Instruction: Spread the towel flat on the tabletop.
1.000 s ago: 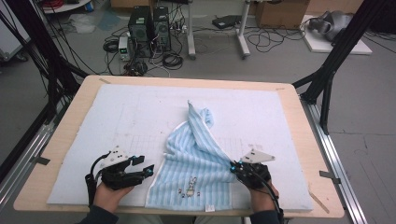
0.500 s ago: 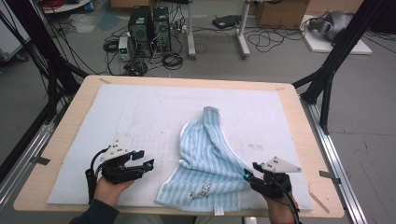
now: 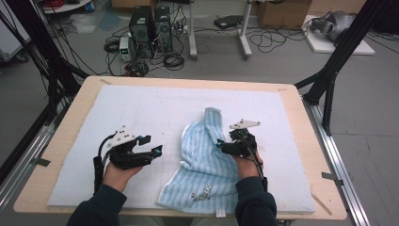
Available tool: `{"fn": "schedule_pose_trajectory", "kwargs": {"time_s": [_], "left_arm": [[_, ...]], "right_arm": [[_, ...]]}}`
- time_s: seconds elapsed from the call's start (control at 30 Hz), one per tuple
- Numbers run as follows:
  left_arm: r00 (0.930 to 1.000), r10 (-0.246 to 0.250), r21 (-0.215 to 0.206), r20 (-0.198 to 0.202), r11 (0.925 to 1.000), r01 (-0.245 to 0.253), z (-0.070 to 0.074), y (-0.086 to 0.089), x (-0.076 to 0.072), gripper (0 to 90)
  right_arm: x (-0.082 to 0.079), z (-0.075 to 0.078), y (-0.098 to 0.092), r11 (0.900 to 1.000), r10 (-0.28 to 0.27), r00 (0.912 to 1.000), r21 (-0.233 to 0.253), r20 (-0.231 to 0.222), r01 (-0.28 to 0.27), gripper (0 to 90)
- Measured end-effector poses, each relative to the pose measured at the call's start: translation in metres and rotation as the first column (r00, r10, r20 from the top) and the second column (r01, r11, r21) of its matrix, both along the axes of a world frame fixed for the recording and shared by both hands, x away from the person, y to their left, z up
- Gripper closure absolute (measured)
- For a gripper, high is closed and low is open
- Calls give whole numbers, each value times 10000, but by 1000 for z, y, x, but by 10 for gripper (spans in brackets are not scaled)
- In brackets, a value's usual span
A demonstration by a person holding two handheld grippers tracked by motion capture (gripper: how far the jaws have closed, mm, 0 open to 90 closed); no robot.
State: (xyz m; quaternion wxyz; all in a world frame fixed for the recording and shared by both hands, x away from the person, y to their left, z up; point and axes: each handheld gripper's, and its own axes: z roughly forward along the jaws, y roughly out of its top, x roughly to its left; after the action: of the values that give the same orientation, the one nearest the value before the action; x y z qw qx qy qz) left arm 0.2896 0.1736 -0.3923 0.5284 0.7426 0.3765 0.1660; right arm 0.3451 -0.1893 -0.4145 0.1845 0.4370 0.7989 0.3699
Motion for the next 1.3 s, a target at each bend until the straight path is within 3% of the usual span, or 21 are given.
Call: {"fn": "schedule_pose_trajectory", "kwargs": {"time_s": [0.1,0.2,0.33,0.43,0.47,0.57,0.67,0.87,0.93,1.07,1.2,1.27,1.3], "left_arm": [[9997,118,-110,228,9999,-115,2,-3,8,356],[9994,203,58,282,9998,-205,0,-5,16,355],[9989,397,141,256,9991,-401,-7,-5,28,356],[9986,470,205,235,9987,-475,-12,-5,34,361],[9983,535,123,226,9985,-537,-13,-5,36,362],[9967,817,-54,21,9966,-817,-16,-2,43,383],[9967,814,99,7,9966,-815,-15,-1,46,383],[9972,749,-20,76,9972,-749,-13,-8,47,380],[9979,651,2,54,9979,-651,-13,-12,47,379],[9986,516,-93,79,9986,-516,-9,-21,50,379],[9990,444,-60,-79,9990,-444,-12,-29,55,379],[9993,357,-38,-56,9994,-357,-13,-32,55,381],[9995,329,14,-35,9995,-329,-14,-34,55,381]], "right_arm": [[13,-2,5,9998,-57,10000,-185,-80,55,385],[24,-8,6,9987,-289,9993,-430,-226,279,395],[35,-23,4,9987,-125,9956,-509,-927,78,580],[36,-23,5,9981,546,9937,-225,-977,-570,830],[36,-22,6,9965,750,9928,-302,-935,-782,846],[32,-18,3,9957,826,9926,-353,-895,-861,854],[23,-12,-9,9969,598,9968,-484,-532,-624,854],[7,-9,-52,9959,-464,9981,-792,-406,431,852],[2,-10,-67,9943,-854,9952,-685,-479,820,852],[-6,-13,-89,9846,-1469,9879,-1031,-506,1412,853],[-16,-18,-101,9798,-1661,9831,-1259,-768,1557,844],[-20,-20,-101,9729,-1862,9800,-1522,-698,1740,804],[-20,-20,-101,9688,-2001,9780,-1608,-595,1884,742]]}}
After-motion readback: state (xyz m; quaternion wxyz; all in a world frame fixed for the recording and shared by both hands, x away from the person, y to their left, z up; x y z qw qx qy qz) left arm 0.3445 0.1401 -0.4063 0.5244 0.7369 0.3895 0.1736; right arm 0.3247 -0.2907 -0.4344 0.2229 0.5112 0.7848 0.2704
